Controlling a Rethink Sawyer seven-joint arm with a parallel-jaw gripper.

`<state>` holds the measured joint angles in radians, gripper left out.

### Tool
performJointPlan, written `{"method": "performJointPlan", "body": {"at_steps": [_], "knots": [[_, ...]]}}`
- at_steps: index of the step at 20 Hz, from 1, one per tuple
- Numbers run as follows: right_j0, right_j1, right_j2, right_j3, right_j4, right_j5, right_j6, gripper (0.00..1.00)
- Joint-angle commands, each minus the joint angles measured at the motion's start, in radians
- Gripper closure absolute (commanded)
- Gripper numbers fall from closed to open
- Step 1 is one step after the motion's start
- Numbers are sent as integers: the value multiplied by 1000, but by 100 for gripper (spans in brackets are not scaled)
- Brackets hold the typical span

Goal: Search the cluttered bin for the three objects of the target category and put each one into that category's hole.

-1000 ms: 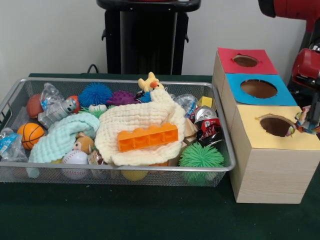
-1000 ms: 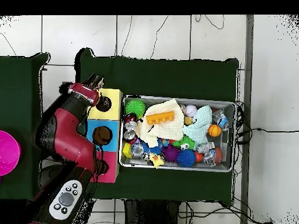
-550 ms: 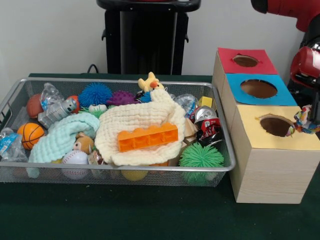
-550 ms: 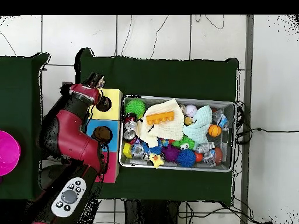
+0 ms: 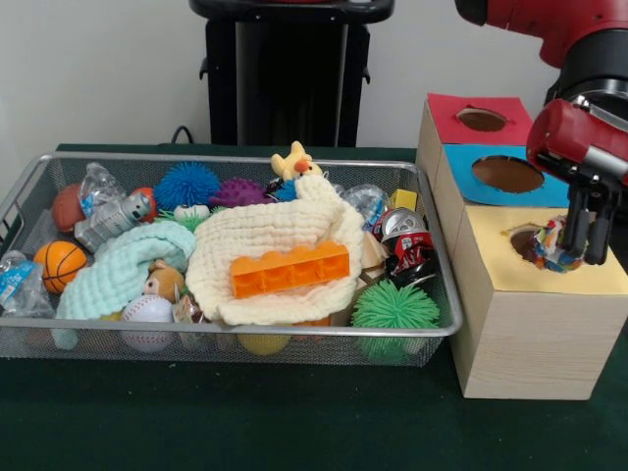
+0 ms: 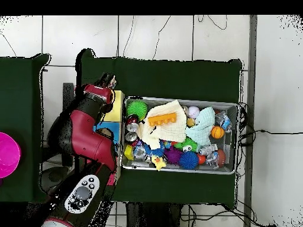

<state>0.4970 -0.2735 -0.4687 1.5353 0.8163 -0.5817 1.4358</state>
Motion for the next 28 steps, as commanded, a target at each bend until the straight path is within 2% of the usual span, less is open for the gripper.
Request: {"method": "performJointPlan", "body": {"at_steps": [1,11,17,24,28], "knots": [[-54,4,87,106,-76,44,258,100],[-61,17,129,141,-75,66,285,100],[-24,14,123,163,17,98,259,100],[10,11,135,186,77,79,275,100],[42,21,135,182,147,78,251,100]]}}
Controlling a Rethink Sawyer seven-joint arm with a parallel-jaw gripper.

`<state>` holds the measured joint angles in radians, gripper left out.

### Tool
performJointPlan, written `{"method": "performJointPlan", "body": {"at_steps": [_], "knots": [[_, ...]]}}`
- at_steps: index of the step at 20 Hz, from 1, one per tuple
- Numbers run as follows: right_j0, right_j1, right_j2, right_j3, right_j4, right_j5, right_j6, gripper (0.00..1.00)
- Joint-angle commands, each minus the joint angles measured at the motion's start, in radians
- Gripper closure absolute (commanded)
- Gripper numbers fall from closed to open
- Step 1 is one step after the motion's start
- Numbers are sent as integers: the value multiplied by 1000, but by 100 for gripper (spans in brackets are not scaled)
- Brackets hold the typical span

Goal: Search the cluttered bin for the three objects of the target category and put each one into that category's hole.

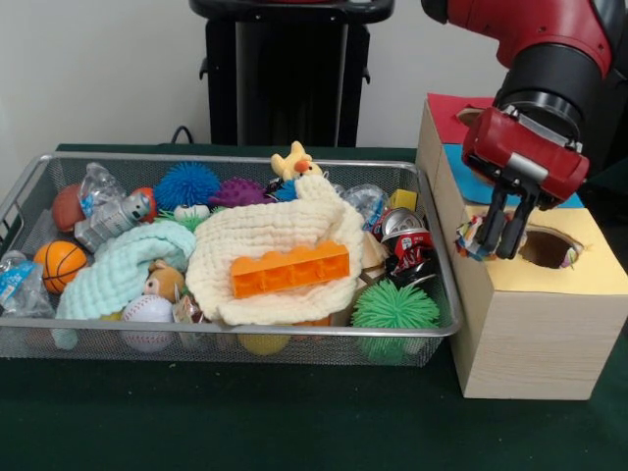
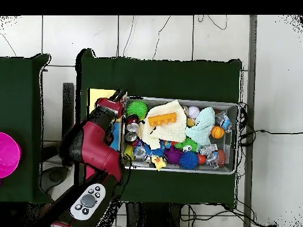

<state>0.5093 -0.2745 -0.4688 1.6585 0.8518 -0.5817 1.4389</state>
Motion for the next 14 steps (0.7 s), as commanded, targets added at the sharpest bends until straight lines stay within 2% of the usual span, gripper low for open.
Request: {"method": "performJointPlan", "body": {"at_steps": [1,7,11,14], "knots": [[37,24,134,59,127,77,242,100],[55,38,138,51,158,63,243,100],[79,52,139,43,210,55,226,100],[73,58,137,44,191,46,245,100]]}}
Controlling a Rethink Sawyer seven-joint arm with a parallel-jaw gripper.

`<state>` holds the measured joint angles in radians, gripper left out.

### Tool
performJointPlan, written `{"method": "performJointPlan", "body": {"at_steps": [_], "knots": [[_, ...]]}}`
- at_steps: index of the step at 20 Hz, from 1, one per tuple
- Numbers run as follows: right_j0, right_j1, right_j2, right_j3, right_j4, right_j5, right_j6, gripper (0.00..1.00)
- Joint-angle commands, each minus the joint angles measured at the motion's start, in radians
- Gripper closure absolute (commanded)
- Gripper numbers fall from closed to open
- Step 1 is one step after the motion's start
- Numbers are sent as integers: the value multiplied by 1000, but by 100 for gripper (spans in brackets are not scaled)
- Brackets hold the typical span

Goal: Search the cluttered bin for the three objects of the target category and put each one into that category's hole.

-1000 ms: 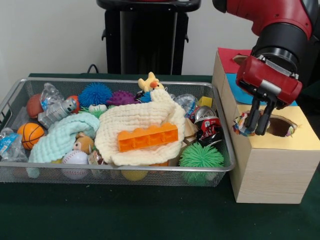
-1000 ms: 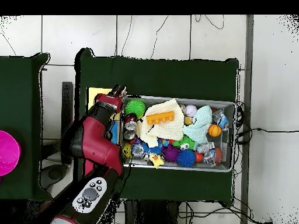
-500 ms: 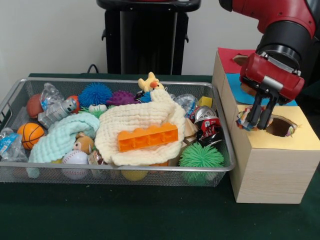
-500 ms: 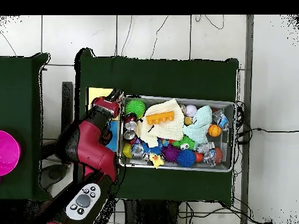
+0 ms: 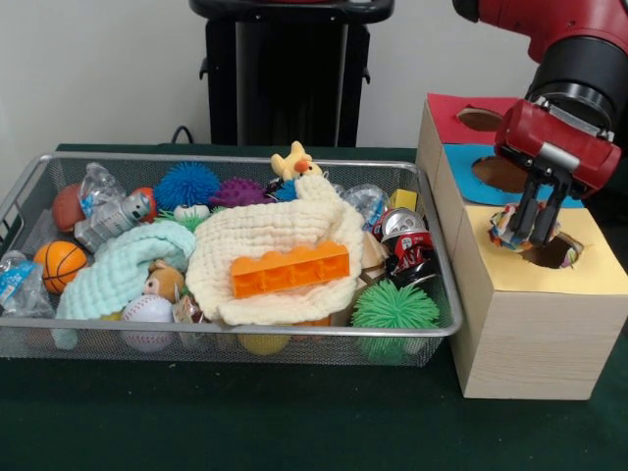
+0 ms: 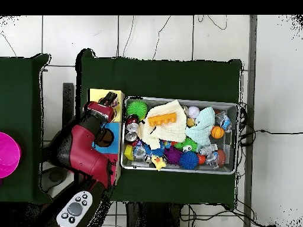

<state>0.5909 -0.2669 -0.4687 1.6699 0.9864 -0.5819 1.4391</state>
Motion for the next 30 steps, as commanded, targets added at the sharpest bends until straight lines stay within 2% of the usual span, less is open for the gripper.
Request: {"method": "performJointPlan", "body": {"at_steps": [1,8,13,19,20,30], "knots": [[-9,52,138,33,50,43,252,100],[-19,56,149,32,17,35,291,100],[-8,71,158,24,44,20,294,100],[29,80,164,6,149,14,245,100],[20,79,158,16,126,15,264,100],[25,88,150,9,145,16,263,100]]}}
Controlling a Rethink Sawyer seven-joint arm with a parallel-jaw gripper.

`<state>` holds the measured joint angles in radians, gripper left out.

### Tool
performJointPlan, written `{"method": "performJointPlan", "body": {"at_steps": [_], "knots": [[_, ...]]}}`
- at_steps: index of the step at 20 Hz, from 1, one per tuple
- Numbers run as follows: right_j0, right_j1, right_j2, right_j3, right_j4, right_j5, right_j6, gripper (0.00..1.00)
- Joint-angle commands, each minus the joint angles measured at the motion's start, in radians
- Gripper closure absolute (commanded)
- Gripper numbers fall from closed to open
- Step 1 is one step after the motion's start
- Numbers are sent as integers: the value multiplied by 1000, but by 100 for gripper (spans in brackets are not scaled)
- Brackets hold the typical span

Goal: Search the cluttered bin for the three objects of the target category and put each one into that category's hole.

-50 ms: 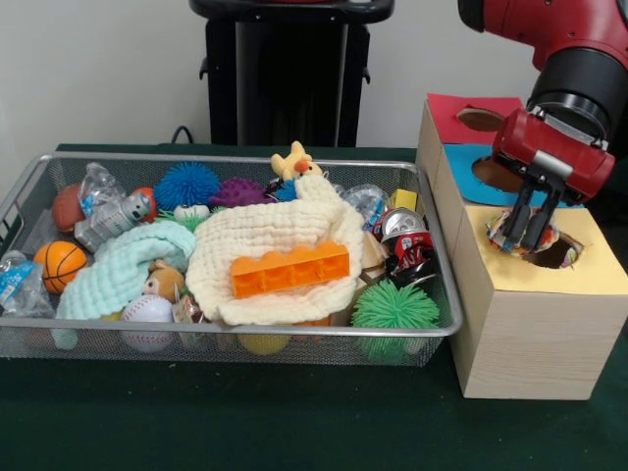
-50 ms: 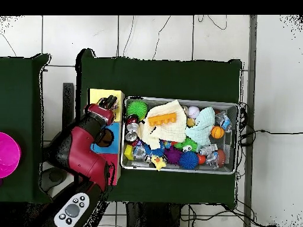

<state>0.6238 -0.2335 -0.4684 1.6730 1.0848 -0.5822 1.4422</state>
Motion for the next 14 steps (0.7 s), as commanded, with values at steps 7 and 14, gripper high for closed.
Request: {"method": "performJointPlan", "body": {"at_steps": [7,14], "knots": [[6,60,157,-8,111,17,223,100],[23,69,158,-9,141,4,223,100]]}}
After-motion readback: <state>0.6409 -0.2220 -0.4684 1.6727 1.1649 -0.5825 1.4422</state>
